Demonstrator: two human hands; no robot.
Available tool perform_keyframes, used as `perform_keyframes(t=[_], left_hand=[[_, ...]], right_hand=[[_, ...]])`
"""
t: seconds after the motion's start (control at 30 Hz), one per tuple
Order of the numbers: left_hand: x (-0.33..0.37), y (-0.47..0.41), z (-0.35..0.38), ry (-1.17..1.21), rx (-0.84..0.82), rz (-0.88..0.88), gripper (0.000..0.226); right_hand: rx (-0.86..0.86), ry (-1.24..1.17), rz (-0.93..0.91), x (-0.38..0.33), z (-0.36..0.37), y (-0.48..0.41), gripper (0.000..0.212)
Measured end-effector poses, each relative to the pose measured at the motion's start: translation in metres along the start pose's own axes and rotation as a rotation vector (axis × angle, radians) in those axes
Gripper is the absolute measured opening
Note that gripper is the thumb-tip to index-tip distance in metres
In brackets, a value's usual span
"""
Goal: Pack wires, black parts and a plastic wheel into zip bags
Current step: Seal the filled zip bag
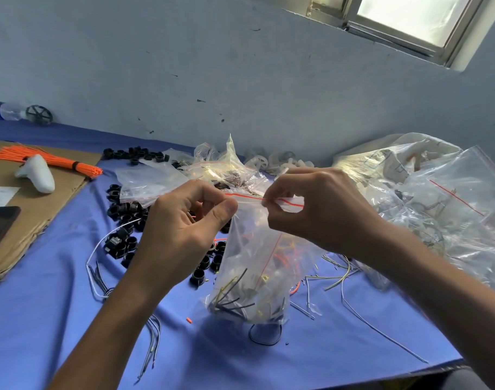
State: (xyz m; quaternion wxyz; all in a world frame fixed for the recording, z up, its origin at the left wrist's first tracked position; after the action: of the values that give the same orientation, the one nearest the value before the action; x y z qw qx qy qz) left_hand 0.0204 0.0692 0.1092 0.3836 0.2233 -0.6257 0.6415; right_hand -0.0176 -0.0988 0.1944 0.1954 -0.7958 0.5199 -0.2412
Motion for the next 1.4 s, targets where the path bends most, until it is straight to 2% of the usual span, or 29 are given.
perform_keyframes(t=[0.47,0.6,0.93,1.13,1.2,1.3,1.4], left_hand=[[-0.013,-0.002,-0.018,-0.048,0.031,-0.019,0.016],[-0.015,-0.002,-0.018,-0.033,0.037,-0.034,0.016],[-0.012,0.0,-0.019,0.002,0.054,-0.065,0.014],[-0.008,-0.001,-0.016,-0.053,0.013,-0.087,0.019],[0.001,0.0,-0.013,-0.215,0.007,-0.036,0.021],[0.028,0.005,0.003,-0.713,-0.019,0.231,0.029],[0.042,0.013,0.031,-0.838,-0.102,0.342,0.028]], right_hand=[[0.017,-0.06,0.159,0.06,0.0,0.032,0.002],[0.01,-0.147,0.195,0.072,0.007,0.039,0.015],[0.058,-0.205,0.26,0.088,0.006,0.054,0.007],[-0.001,-0.253,0.185,0.072,0.008,0.044,0.003],[-0.002,-0.253,0.139,0.061,0.006,0.04,0.002],[0.009,-0.264,0.089,0.044,0.0,0.037,0.003],[0.031,-0.261,0.033,0.023,-0.006,0.037,0.003]])
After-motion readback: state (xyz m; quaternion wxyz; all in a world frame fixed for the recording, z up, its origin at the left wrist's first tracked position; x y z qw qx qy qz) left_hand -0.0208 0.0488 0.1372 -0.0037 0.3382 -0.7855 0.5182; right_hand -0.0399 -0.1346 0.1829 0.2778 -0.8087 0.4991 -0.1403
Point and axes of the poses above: each hand's wrist, its own y-axis away from the middle knuckle, its own z-axis out of the palm, x = y × z, the point moved 6 cm from there along -y, towards the middle knuckle, and after that the axes turned 14 degrees about y, right-handed, at the moved point
